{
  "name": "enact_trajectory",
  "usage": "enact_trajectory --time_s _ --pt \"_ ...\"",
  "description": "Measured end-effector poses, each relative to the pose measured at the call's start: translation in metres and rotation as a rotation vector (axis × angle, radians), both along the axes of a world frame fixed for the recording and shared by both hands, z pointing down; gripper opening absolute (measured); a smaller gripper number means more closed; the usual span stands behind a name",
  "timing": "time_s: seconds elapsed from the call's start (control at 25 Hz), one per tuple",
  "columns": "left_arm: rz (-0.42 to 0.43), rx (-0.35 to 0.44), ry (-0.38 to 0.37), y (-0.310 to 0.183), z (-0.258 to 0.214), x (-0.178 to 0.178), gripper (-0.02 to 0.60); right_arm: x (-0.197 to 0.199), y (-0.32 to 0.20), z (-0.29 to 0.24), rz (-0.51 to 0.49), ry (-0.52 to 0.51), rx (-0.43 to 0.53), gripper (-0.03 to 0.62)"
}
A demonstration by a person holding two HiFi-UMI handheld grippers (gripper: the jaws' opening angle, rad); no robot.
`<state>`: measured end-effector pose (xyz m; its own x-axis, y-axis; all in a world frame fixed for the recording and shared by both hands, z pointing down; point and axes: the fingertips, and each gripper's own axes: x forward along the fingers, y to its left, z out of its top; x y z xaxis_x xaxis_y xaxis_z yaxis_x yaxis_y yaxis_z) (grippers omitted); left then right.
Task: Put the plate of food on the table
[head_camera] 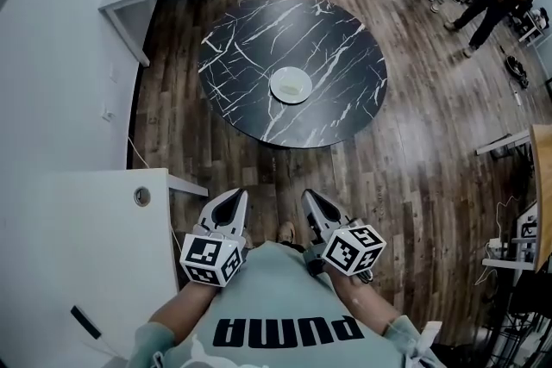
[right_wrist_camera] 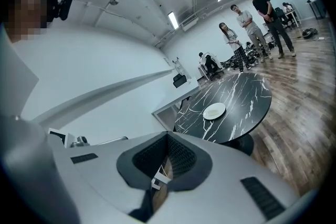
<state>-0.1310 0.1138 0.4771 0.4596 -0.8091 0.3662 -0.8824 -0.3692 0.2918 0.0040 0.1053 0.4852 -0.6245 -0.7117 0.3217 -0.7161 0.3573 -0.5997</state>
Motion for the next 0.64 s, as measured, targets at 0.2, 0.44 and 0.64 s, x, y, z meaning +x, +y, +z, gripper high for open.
enact_trajectory --time_s 0.2,0.44,0.64 --pt "-0.006 0.016 0.001 -0.003 -0.004 -0.001 0.006 -0.002 -0.005 -0.007 -0.009 0.005 0.026 0.008" --pt "-0.009 0.035 0.000 -0.004 -0.011 -0.003 0.006 -0.003 -0.006 -0.013 -0.012 0.001 0.041 0.008" --pt "-0.011 0.038 0.001 -0.002 -0.013 -0.004 0.006 -0.004 -0.005 -0.016 -0.015 0.002 0.044 0.008"
